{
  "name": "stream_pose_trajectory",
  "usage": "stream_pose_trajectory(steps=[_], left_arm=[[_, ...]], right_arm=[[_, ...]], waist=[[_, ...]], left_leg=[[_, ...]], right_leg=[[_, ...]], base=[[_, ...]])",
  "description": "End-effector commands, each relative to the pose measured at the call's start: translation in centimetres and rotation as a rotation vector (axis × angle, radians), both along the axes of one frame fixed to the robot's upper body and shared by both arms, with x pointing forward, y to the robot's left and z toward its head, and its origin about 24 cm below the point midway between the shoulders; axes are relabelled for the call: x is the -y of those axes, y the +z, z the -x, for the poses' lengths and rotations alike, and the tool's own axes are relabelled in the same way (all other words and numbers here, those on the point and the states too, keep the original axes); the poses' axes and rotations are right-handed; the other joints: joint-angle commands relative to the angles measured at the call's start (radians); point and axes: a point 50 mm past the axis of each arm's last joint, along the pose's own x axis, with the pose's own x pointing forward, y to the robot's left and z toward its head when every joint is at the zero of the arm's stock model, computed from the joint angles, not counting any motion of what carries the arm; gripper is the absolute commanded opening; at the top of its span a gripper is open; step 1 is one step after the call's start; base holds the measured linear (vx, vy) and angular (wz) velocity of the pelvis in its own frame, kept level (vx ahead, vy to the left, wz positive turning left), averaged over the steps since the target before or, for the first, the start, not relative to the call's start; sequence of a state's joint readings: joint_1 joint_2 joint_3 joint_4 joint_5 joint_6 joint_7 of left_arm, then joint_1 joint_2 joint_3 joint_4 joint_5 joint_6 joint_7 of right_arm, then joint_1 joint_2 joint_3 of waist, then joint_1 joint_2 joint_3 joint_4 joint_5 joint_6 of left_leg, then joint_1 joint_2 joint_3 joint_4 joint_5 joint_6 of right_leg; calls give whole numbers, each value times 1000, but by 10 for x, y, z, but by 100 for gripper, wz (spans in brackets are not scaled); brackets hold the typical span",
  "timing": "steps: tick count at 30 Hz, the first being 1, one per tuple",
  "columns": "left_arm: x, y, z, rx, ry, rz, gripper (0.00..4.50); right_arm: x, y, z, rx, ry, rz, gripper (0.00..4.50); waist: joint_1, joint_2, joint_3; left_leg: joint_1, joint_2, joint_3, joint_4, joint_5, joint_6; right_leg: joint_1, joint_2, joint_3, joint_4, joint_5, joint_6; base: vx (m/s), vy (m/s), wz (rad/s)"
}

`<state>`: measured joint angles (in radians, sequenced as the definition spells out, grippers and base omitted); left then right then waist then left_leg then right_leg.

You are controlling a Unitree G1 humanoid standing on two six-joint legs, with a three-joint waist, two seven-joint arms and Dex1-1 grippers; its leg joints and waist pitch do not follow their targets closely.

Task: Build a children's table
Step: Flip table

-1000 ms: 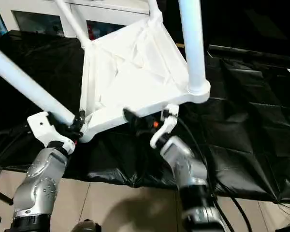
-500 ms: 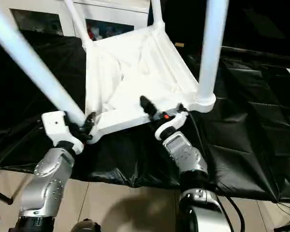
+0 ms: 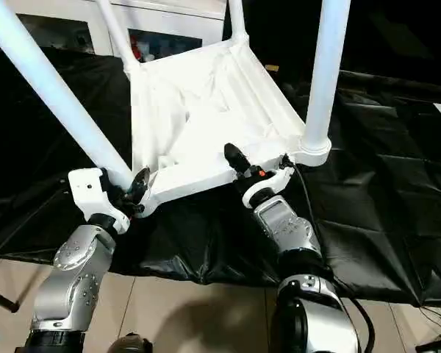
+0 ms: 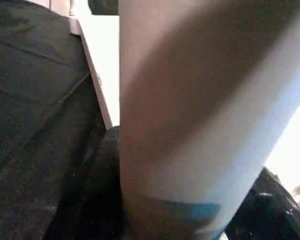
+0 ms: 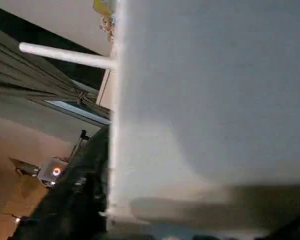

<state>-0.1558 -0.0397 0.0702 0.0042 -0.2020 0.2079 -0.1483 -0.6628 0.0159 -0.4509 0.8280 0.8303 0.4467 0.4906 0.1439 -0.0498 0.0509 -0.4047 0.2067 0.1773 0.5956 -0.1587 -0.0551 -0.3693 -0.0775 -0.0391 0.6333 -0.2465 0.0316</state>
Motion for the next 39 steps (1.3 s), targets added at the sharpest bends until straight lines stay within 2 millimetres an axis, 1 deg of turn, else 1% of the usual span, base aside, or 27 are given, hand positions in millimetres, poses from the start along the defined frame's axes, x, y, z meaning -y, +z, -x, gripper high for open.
stream_pose_trajectory(steps=[1,3,4,5,6,7,8,9,10,12,13,14,15,16,17,20,21,22,23,26,27,28,30,32,35,36,39], left_arm=[[8,6,0,42,-52,24,216],[6,5,-1,35,-43,-13,216],[6,4,-1,35,-59,-24,272],[6,4,-1,34,-63,-27,272],[4,4,0,35,-74,-30,283],[4,4,0,37,-75,-27,283],[-1,4,2,41,-76,-28,289],[-4,4,3,44,-75,-31,304],[-13,3,7,43,-61,-41,318],[-16,2,9,41,-52,-44,323],[-28,-2,17,25,-32,-52,335],[-34,-5,22,14,-23,-61,335],[-35,-5,22,13,-21,-63,349],[-40,-7,28,10,-19,-72,360],[-45,-8,34,9,-18,-78,366],[-55,-8,52,28,-32,-97,389],[-55,-8,54,32,-39,-104,389],[-54,-6,59,51,-78,-141,412],[-54,-5,60,54,-87,-148,418],[-48,-1,71,94,-191,-244,439],[-47,-1,72,98,-206,-250,446],[-45,0,73,104,-228,-255,446],[-40,7,74,141,-268,-270,450],[-38,10,74,160,-284,-278,450],[-25,30,70,257,-391,-294,450],[-23,32,69,266,-406,-297,450],[-14,42,66,293,-477,-309,450]], right_arm=[[6,26,-11,120,-13,-5,260],[6,30,-11,159,2,17,251],[5,31,-12,170,6,25,243],[5,32,-12,176,8,29,243],[5,35,-13,195,13,44,220],[5,35,-13,200,14,49,213],[5,39,-13,215,13,70,210],[5,40,-14,220,9,77,207],[7,45,-16,232,-11,96,205],[8,46,-17,234,-21,101,203],[12,52,-19,249,-45,120,198],[14,54,-20,257,-60,134,198],[14,55,-20,258,-62,136,194],[17,58,-21,266,-78,152,192],[20,61,-22,273,-96,172,192],[31,69,-23,295,-151,241,191],[33,70,-23,296,-157,251,191],[38,72,-24,294,-189,295,191],[40,73,-24,293,-197,303,191],[55,79,-22,274,-300,410,191],[56,80,-22,274,-310,422,191],[59,81,-21,278,-323,444,191],[63,84,-17,286,-347,510,189],[64,86,-15,287,-357,535,187],[75,92,-4,287,-439,726,185],[77,93,-3,284,-451,740,185],[83,97,1,269,-515,795,185]], waist=[[1,-1,-78],[2,-3,-79],[3,-2,-78],[3,-2,-78],[3,-2,-79],[4,1,-81],[4,0,-82],[4,3,-83],[5,1,-87],[5,2,-86],[6,5,-87],[4,5,-84],[5,5,-83],[2,9,-80],[2,9,-80],[1,10,-76],[4,11,-74],[9,12,-72],[9,12,-72],[23,13,-65],[22,13,-65],[23,13,-64],[19,11,-62],[17,8,-63],[16,8,-63],[17,9,-64],[14,9,-62]], left_leg=[[34,25,-1,-57,-7,10],[33,24,-1,-56,-6,14],[34,25,-1,-57,-3,15],[34,25,-1,-57,-3,15],[35,24,0,-56,-2,14],[34,24,-1,-54,10,13],[33,23,-1,-53,25,15],[33,22,-2,-52,33,16],[29,19,-1,-46,58,26],[28,20,1,-44,63,34],[26,19,1,-41,66,39],[23,19,1,-43,56,42],[26,21,2,-44,39,39],[27,24,1,-50,-7,24],[27,24,1,-50,-7,24],[30,28,0,-56,-52,-3],[37,28,2,-57,-72,-9],[38,29,2,-59,-95,-16],[38,29,2,-59,-95,-16],[43,34,0,-72,-190,-57],[41,33,0,-74,-200,-63],[46,32,3,-76,-241,-81],[42,30,4,-80,-264,-93],[41,30,5,-81,-258,-94],[41,28,7,-80,-245,-94],[43,27,8,-79,-244,-96],[40,25,8,-82,-271,-107]], right_leg=[[37,-55,23,-42,245,-202],[38,-55,23,-42,247,-201],[36,-55,23,-42,245,-200],[36,-55,23,-42,245,-200],[36,-54,23,-42,240,-203],[36,-53,22,-39,253,-205],[36,-52,22,-37,272,-208],[36,-52,22,-35,284,-208],[36,-49,22,-28,330,-210],[32,-48,22,-27,347,-214],[31,-48,23,-24,357,-218],[30,-47,21,-25,343,-217],[28,-48,22,-28,322,-218],[26,-48,21,-33,258,-217],[26,-48,21,-33,258,-217],[23,-48,22,-39,197,-201],[19,-46,23,-43,174,-191],[16,-46,24,-47,144,-179],[16,-46,24,-47,144,-179],[5,-50,25,-58,9,-138],[5,-50,25,-59,-7,-129],[-3,-49,26,-62,-50,-111],[-2,-51,27,-66,-85,-94],[-2,-53,27,-68,-91,-75],[-6,-51,28,-68,-89,-56],[-8,-51,28,-68,-97,-48],[-10,-52,29,-72,-141,-39]], base=[[0,0,0],[0,0,0],[0,0,0],[0,0,0],[0,0,0],[0,0,0],[0,0,0],[0,0,0],[0,0,0],[0,0,0],[0,0,0],[0,0,0],[0,0,0],[0,0,0],[0,0,0],[0,0,0],[0,0,0],[0,0,0],[0,0,0],[0,0,0],[0,0,0],[0,0,0],[0,0,0],[0,0,0],[0,0,0],[0,0,0],[0,0,0]])
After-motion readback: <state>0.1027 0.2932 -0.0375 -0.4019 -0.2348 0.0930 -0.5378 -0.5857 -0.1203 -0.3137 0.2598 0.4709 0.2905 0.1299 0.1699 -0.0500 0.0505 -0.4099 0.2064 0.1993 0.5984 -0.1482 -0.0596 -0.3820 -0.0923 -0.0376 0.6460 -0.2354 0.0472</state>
